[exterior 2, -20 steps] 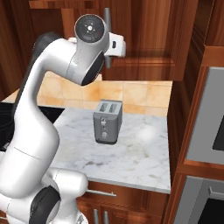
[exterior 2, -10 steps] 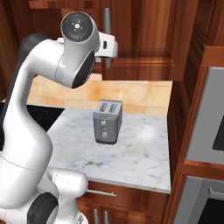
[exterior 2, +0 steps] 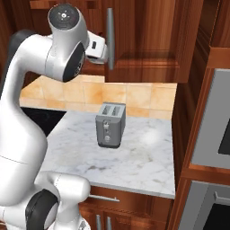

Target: Open the cabinet, pick the kettle from the cabinet, and place it in the sink.

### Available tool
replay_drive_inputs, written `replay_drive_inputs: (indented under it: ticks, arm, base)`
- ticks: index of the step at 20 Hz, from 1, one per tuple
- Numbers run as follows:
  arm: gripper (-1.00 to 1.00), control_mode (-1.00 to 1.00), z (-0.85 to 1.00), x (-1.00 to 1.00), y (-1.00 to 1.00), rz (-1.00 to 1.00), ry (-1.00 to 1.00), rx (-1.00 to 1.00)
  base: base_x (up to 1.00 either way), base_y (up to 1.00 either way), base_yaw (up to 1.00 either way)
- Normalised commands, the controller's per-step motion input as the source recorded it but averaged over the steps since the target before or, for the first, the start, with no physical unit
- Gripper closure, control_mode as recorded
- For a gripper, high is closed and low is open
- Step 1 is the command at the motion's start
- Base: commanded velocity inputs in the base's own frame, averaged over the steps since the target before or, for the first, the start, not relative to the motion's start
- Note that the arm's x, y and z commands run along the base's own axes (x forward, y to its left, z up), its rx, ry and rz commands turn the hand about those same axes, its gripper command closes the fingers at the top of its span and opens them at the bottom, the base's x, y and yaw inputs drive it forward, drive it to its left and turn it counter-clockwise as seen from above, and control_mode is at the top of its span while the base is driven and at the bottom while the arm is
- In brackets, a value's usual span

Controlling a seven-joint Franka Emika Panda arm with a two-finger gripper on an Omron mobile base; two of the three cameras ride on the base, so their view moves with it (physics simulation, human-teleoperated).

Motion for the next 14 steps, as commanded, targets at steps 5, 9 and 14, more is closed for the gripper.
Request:
replay_drive_inputs:
  ticks: [5, 9, 14]
  arm:
    - [-1.00, -1.00, -0.04, 0.19, 0.32, -0.17, 0.15, 0.18]
    - [-1.00, -1.00, -0.13, 0.37, 0.14, -0.26, 0.17, 0.29]
    - [-1.00, -1.00, -0.20, 0.36, 0.18, -0.36, 0.11, 0.26]
  base:
    - [0.00, 0.00, 0.00]
    - [0.00, 0.00, 0.00]
    - [0.00, 0.00, 0.00]
